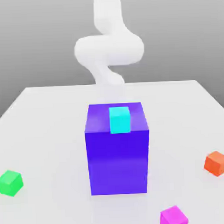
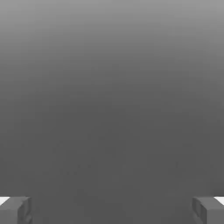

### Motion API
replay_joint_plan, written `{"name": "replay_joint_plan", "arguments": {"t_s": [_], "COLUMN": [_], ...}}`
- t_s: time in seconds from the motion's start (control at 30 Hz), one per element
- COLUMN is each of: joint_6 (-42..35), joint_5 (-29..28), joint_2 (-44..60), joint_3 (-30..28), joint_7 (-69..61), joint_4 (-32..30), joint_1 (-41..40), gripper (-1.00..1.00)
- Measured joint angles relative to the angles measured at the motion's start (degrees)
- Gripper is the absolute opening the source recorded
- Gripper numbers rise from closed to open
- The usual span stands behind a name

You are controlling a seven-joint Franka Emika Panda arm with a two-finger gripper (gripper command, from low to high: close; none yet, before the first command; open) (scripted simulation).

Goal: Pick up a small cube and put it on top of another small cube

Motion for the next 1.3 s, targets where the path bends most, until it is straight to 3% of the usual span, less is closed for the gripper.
{"name": "replay_joint_plan", "arguments": {"t_s": [0.33,0.63,1.0,1.3], "joint_6": [4.04,7.45,11.88,16.83], "joint_5": [4.88,11.54,17.11,14.13], "joint_2": [14.92,28.45,44.59,56.09], "joint_3": [-8.89,-13.44,-13.54,-11.04], "joint_7": [-24.68,-48.21,-75.12,-91.88], "joint_4": [-0.27,-0.47,-0.79,-1.52], "joint_1": [12.98,20.73,25.52,25.64], "gripper": [0.00,0.00,0.00,0.00]}}
